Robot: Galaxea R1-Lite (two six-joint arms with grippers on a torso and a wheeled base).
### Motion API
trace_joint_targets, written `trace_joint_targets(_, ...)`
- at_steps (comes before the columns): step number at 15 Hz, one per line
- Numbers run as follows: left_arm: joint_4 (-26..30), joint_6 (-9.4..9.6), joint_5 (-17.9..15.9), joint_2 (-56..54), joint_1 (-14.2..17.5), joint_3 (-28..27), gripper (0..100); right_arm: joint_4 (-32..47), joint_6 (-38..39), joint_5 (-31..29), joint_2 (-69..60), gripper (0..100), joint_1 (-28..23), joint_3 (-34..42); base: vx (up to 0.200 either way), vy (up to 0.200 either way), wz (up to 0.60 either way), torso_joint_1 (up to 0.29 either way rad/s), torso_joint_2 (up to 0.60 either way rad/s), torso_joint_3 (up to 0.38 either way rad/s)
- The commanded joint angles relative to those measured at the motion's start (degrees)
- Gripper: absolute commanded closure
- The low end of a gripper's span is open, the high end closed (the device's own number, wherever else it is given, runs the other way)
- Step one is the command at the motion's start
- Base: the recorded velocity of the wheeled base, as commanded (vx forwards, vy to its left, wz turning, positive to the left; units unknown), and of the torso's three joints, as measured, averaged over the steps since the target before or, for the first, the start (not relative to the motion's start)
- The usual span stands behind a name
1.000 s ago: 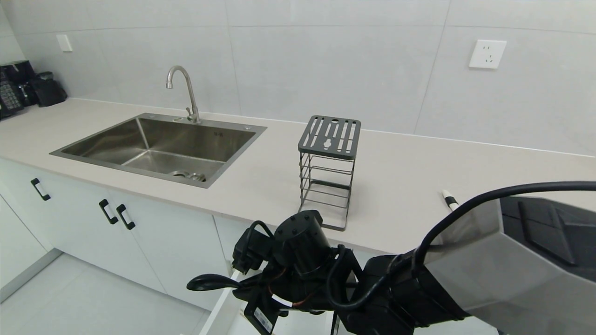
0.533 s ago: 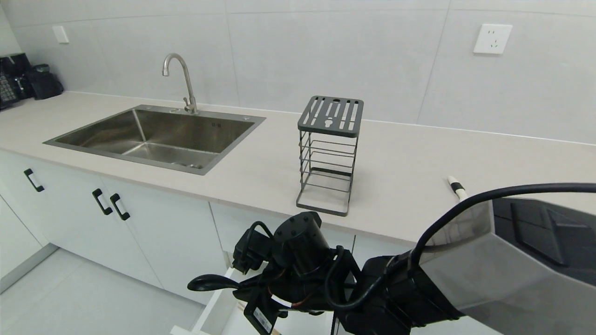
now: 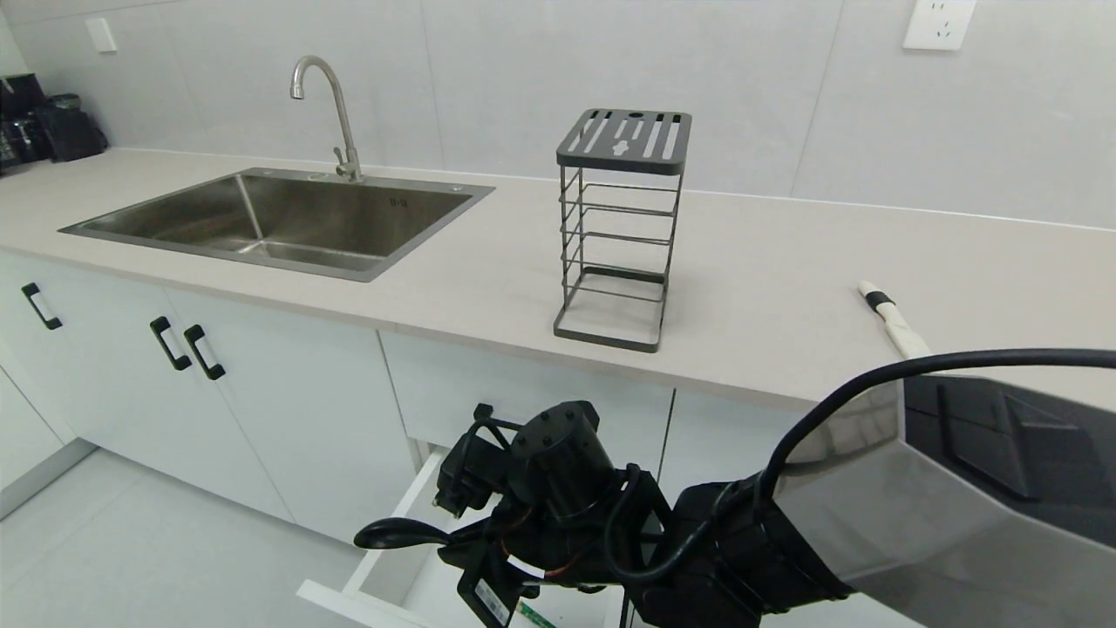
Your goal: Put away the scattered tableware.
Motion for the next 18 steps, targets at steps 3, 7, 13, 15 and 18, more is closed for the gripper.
trace_joint_targets(3, 0.01, -0.01, 0.01, 0.07, 0.0, 0.0, 0, -0.21, -0.04, 0.03, 0.56, 100, -0.05, -0.26, 0.0, 0.0, 0.0, -0.25, 0.48, 0.22)
trace_joint_targets(7, 0.01, -0.01, 0.01, 0.07, 0.0, 0.0, 0, -0.21, -0.04, 0.03, 0.82, 100, -0.05, -0.34, 0.0, 0.0, 0.0, -0.249, 0.39, 0.167)
trace_joint_targets(13, 0.01, -0.01, 0.01, 0.07, 0.0, 0.0, 0, -0.12, -0.21, -2.6, 1.35, 100, -2.16, -2.28, 0.0, 0.0, 0.0, -0.22, 0.31, 0.114)
trace_joint_targets(15, 0.01, -0.01, 0.01, 0.07, 0.0, 0.0, 0, -0.12, -0.47, -2.69, 1.79, 100, -3.13, -5.35, 0.0, 0.0, 0.0, -0.046, 0.27, 0.049)
trace_joint_targets(18, 0.01, -0.01, 0.01, 0.07, 0.0, 0.0, 0, 0.4, -0.47, -2.69, 1.79, 100, -3.66, -6.14, 0.0, 0.0, 0.0, -0.009, 0.11, 0.036)
